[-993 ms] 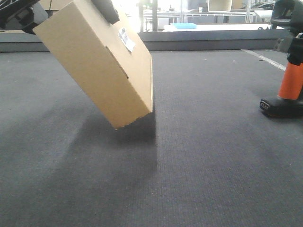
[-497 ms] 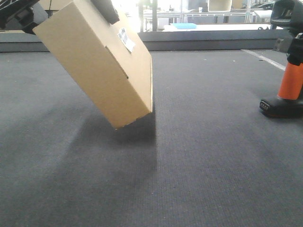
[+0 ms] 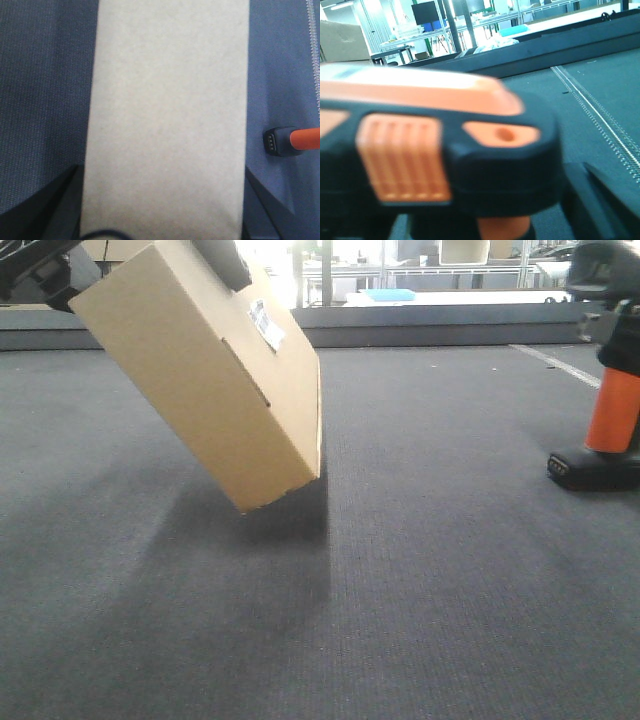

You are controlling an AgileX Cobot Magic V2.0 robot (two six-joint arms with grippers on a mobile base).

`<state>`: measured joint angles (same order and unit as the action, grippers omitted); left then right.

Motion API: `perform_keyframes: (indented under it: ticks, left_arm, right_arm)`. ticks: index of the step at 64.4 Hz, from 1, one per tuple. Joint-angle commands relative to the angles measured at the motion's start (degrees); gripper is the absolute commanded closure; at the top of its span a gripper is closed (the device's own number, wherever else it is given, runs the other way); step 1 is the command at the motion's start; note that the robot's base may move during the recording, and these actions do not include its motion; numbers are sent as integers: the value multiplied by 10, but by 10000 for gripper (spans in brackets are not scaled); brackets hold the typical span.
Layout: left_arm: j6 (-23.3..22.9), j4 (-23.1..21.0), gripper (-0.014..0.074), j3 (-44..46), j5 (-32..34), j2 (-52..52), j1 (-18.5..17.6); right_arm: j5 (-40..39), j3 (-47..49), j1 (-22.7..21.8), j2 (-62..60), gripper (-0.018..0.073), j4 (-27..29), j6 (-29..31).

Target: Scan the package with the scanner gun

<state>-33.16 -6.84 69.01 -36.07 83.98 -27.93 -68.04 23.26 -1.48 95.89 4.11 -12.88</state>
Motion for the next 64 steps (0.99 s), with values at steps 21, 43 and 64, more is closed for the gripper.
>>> perform_keyframes:
  ticks: [21,43,64]
  left_arm:
    - [-1,1,708,2,12,-7,-4]
    - [-1,5,708,2,13,-7,-4]
    - [-1,11,708,2,12,-7,-4]
  right_arm:
    - [-19,1,-3,0,-4,-6,4]
    - [-19,-48,-1,-30,-4,-14,4]
    - [-19,-99,-1,-83,-1,-31,4]
